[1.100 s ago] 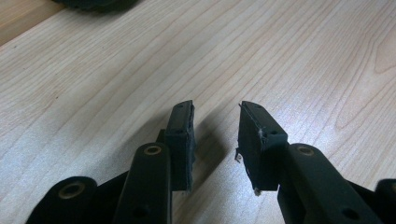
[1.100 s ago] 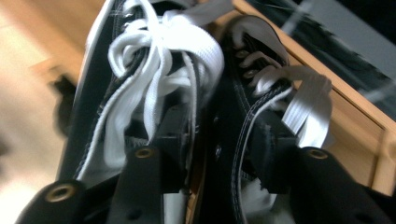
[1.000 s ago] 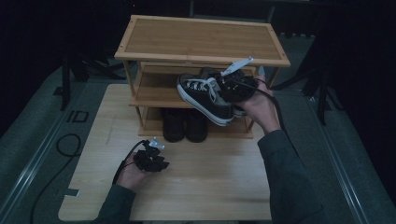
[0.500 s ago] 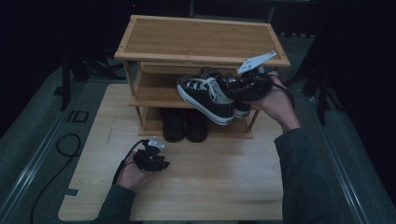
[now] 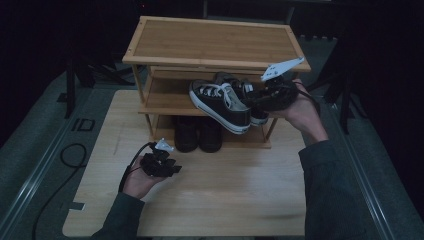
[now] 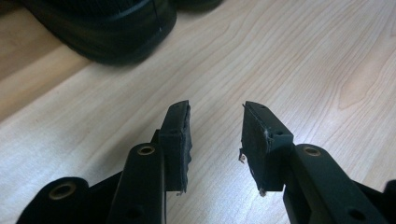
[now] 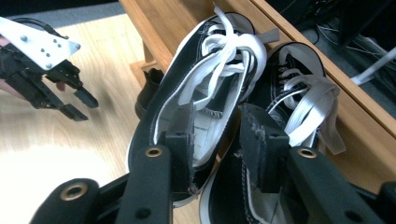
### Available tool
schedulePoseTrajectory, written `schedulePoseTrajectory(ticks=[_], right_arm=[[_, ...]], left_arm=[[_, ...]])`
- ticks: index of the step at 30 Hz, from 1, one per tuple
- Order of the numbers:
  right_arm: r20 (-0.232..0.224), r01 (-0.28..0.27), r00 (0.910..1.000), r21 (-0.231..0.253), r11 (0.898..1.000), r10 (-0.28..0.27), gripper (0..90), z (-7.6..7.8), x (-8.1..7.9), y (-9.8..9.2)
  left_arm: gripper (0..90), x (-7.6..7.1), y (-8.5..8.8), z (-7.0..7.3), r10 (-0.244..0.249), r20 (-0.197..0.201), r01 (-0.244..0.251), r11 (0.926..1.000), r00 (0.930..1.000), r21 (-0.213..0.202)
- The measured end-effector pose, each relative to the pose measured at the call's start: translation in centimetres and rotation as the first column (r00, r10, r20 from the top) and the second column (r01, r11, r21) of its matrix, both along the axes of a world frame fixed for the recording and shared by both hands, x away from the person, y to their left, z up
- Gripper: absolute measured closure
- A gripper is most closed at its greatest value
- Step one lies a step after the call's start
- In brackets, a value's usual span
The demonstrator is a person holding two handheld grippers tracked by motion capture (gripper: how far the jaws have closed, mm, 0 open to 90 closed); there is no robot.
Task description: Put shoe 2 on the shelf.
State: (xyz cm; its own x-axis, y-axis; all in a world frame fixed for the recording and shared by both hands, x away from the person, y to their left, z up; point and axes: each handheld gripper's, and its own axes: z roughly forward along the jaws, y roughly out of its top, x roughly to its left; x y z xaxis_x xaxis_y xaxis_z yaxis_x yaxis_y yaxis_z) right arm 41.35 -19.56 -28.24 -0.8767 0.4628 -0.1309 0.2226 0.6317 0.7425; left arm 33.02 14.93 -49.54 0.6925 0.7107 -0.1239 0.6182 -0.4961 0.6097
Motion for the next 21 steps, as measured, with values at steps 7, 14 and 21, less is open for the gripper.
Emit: schedulePoseTrajectory(ticks=[7, 14, 21], right_arm=[[-0.018, -0.035, 0.9992, 0.038, 0.999, 0.036, 72.4, 0.0, -0.7, -0.9], [-0.019, -0.068, 0.9975, 0.019, 0.997, 0.068, 79.3, -0.1, -1.4, -1.6], [-0.017, -0.086, 0.9962, -0.017, 0.996, 0.085, 89.1, -0.5, -2.3, -2.4]], left_arm=[[62.6, 0.3, -0.2, 2.1, 0.016, 0.048, -0.015, 0.9999, 0.9987, -0.002], [64.9, 0.8, -0.5, 4.1, 0.012, 0.060, -0.011, 0.9998, 0.9982, -0.016], [65.6, 1.5, -0.7, 5.9, 0.016, 0.082, -0.014, 0.9996, 0.9965, -0.024]])
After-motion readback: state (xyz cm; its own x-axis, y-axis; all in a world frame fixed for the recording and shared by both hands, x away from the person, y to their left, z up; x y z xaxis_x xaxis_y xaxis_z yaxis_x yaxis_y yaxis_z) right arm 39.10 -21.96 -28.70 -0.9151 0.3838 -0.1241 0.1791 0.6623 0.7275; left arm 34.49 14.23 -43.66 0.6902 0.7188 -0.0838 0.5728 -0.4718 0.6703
